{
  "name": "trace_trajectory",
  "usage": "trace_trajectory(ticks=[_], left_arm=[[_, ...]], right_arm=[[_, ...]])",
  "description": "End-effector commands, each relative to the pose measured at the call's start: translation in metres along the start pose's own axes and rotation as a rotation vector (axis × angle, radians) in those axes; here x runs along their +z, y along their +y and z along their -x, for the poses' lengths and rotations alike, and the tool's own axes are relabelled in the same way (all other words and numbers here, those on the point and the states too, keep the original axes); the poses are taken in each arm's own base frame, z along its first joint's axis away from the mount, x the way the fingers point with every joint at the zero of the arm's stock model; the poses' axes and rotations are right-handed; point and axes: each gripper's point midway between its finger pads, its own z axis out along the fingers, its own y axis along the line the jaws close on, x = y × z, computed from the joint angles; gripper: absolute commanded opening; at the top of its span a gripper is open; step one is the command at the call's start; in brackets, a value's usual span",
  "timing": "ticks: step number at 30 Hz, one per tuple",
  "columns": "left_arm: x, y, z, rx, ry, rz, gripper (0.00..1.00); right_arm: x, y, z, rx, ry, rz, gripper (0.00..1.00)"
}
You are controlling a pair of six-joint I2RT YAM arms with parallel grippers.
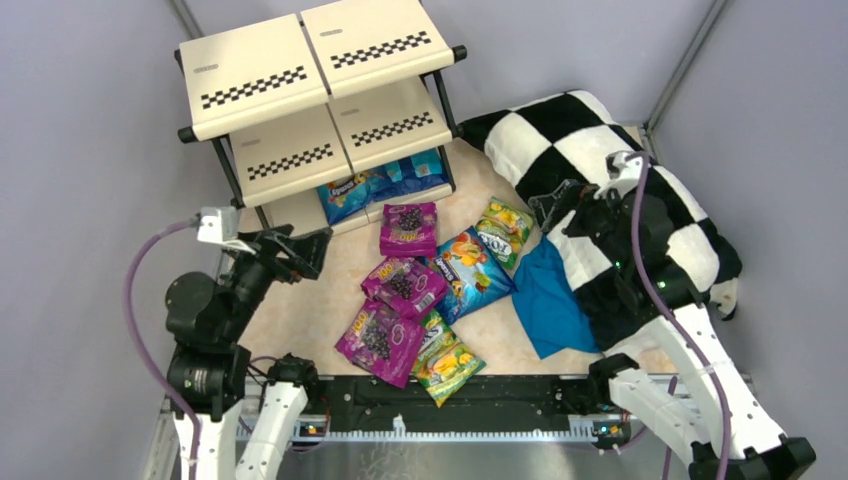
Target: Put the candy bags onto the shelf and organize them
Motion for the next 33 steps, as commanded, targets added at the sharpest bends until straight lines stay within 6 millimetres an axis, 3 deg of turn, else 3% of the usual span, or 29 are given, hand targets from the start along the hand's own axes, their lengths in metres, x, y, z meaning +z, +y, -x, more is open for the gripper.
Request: trace_trajectory(ticks=[1, 8, 13, 17, 22, 27, 33], left_arm=[[0.012, 0.003, -0.055, -0.035, 0.202, -0.074, 0.99], [0.029, 0.014, -0.142, -0.232, 0.511, -0.132, 0.99], [0.032, 0.034, -0.183, -0.304, 0.609, -0.075, 0.99], [0.033, 0.038, -0.197, -0.330, 0.642, -0.073, 0.99], [0.033, 0.046, -0.210, -0.351, 0.680, -0.031, 0.99], [0.031, 0.047, -0.215, -0.360, 0.676, -0.029, 0.99], [0.033, 0.046, -0.212, -0.347, 0.670, -0.040, 0.99]], right_arm=[[0.019, 0.024, -0.018, 0.055, 0.061, 0.146, 0.99], [0.045, 0.070, -0.063, 0.136, 0.217, 0.326, 0.99], [0.063, 0.125, -0.111, 0.282, 0.383, 0.421, 0.99], [0.081, 0.156, -0.157, 0.353, 0.524, 0.375, 0.99], [0.101, 0.166, -0.195, 0.425, 0.572, 0.282, 0.99], [0.115, 0.169, -0.202, 0.449, 0.507, 0.283, 0.93], [0.130, 0.153, -0.218, 0.478, 0.481, 0.160, 0.87]])
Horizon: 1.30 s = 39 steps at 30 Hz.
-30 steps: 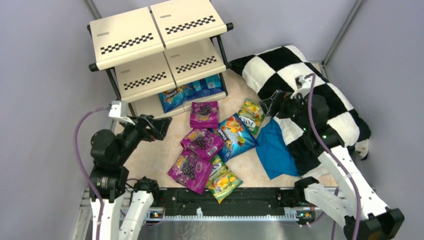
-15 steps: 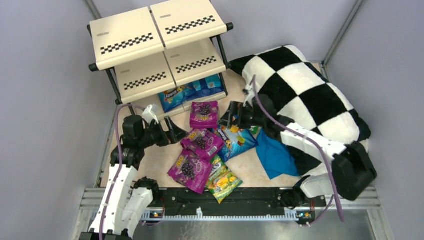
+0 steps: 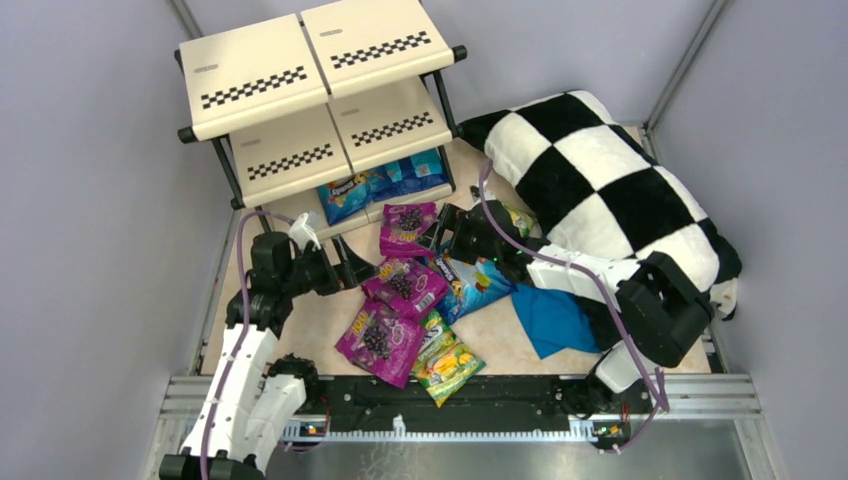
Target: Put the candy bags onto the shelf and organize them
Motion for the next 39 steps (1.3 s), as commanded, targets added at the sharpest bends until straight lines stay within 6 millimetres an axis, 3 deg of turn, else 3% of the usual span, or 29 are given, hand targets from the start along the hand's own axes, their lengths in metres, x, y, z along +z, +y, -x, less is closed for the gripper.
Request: trace_trajectory(ticks=[1, 7, 13, 16, 19, 23, 26, 31, 35, 39], left_arm=[[-0.001, -0.010, 0.009, 0.032, -0.031, -0.040, 0.99], [0.004, -0.024, 0.018, 0.048, -0.023, -0.117, 0.99], [0.012, -0.026, 0.041, 0.123, -0.029, -0.107, 0.99], [0.018, -0.023, 0.044, 0.143, -0.015, -0.104, 0.99], [0.025, -0.017, 0.036, 0.145, 0.019, -0.124, 0.99], [0.029, -0.005, 0.022, 0.179, 0.055, -0.121, 0.99], [0.030, -0.007, 0.016, 0.179, 0.064, -0.149, 0.99], [0.032, -0.012, 0.016, 0.196, 0.060, -0.193, 0.99], [0.033, -0.013, 0.015, 0.192, 0.075, -0.203, 0.99], [0.029, -0.020, 0.014, 0.209, 0.075, -0.239, 0.99]], right_arm=[[0.016, 0.003, 0.017, 0.065, -0.104, -0.019, 0.87], [0.034, -0.011, 0.016, 0.190, -0.135, -0.056, 0.89], [0.055, -0.021, 0.005, 0.305, -0.119, -0.055, 0.87], [0.056, -0.015, 0.007, 0.309, -0.136, 0.003, 0.73], [0.054, -0.011, 0.009, 0.310, -0.157, 0.040, 0.67], [0.052, -0.005, 0.012, 0.267, -0.144, 0.096, 0.34], [0.044, 0.009, 0.015, 0.194, -0.101, 0.214, 0.19], [0.022, 0.005, 0.022, 0.094, -0.016, 0.290, 0.01], [0.004, -0.011, 0.028, -0.062, 0.080, 0.184, 0.00], [-0.022, -0.009, 0.038, -0.259, 0.127, 0.109, 0.00]])
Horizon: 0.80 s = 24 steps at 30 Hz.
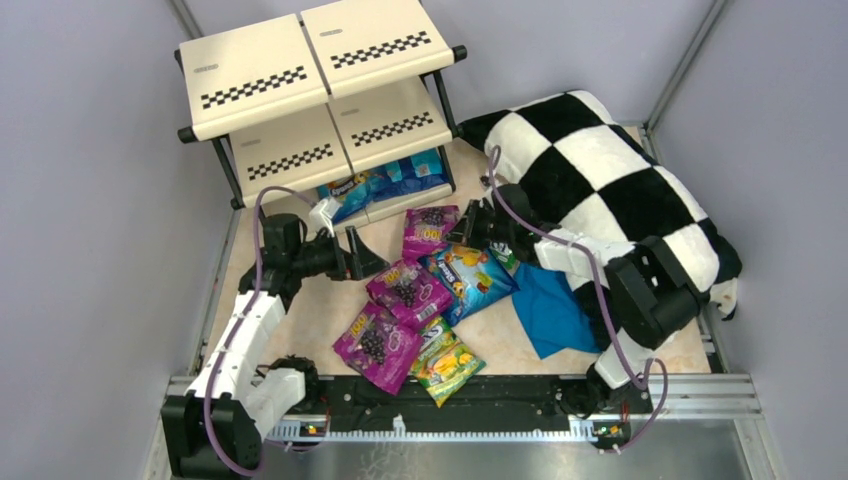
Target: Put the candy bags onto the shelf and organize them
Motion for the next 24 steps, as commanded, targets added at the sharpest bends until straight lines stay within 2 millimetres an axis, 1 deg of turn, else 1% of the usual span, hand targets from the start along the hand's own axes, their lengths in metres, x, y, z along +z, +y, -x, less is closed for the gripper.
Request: trace_trajectory(ticks=[1, 5, 8, 11, 13, 15, 16, 17, 18, 20, 21, 23, 24], left_arm=[[-0.001, -0.016, 0.009, 0.080, -0.026, -0.079, 0.99], [-0.002, -0.020, 0.008, 0.085, -0.023, -0.100, 0.99], [-0.004, -0.026, 0.008, 0.101, -0.030, -0.130, 0.99], [-0.005, -0.039, 0.011, 0.127, -0.050, -0.209, 0.99], [-0.002, -0.056, 0.017, 0.160, -0.067, -0.277, 0.99], [0.008, -0.075, 0.026, 0.217, -0.073, -0.284, 0.99], [0.015, -0.087, 0.030, 0.260, -0.065, -0.282, 0.99], [0.023, -0.094, 0.033, 0.289, -0.046, -0.270, 0.99], [0.035, -0.097, 0.031, 0.309, 0.008, -0.251, 0.99], [0.050, -0.103, 0.032, 0.350, 0.076, -0.211, 0.98], [0.054, -0.110, 0.037, 0.372, 0.095, -0.200, 0.98], [0.061, -0.112, 0.039, 0.408, 0.134, -0.155, 0.97], [0.062, -0.115, 0.041, 0.433, 0.149, -0.136, 0.96]], right_arm=[[-0.045, 0.043, 0.011, -0.310, 0.085, 0.046, 0.00], [-0.065, 0.068, 0.015, -0.421, 0.109, 0.108, 0.00], [-0.075, 0.078, 0.020, -0.440, 0.103, 0.116, 0.00], [-0.081, 0.098, 0.019, -0.413, 0.098, 0.197, 0.00], [-0.083, 0.110, 0.015, -0.396, 0.111, 0.263, 0.00], [-0.083, 0.115, 0.015, -0.382, 0.121, 0.278, 0.00], [-0.083, 0.114, 0.016, -0.374, 0.126, 0.269, 0.00], [-0.084, 0.115, 0.017, -0.370, 0.125, 0.262, 0.00], [-0.086, 0.116, 0.018, -0.366, 0.120, 0.254, 0.00], [-0.089, 0.116, 0.019, -0.355, 0.109, 0.241, 0.00], [-0.091, 0.115, 0.019, -0.345, 0.106, 0.234, 0.00], [-0.092, 0.115, 0.016, -0.324, 0.119, 0.234, 0.00], [-0.093, 0.115, 0.014, -0.314, 0.130, 0.236, 0.00]])
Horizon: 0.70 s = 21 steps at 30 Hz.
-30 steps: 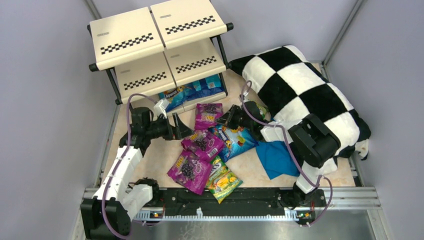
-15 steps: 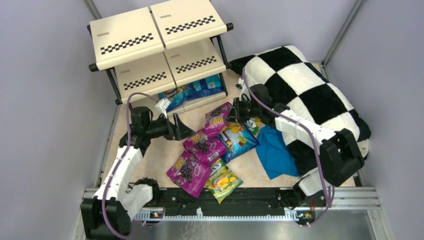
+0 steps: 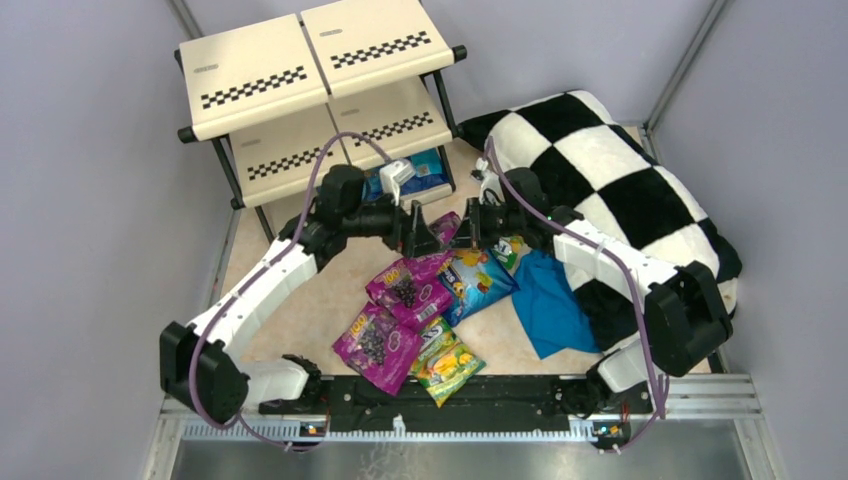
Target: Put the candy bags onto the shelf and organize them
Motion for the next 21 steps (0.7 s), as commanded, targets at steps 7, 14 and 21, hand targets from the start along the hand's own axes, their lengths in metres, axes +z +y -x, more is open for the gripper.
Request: trace_trajectory(ticks=[7, 14, 21], left_arm=[[0.011, -0.004, 0.008, 0.259, 0.053, 0.072, 0.86], [0.018, 0.027, -0.025, 0.265, 0.110, 0.173, 0.91], [0.025, 0.063, -0.054, 0.235, 0.257, 0.334, 0.73]], right_arm=[[-0.020, 0.055, 0.038, -0.006, -0.081, 0.145, 0.00], [-0.008, 0.055, 0.048, 0.023, -0.032, 0.133, 0.00], [-0.002, 0.044, 0.049, 0.067, -0.024, 0.079, 0.00]])
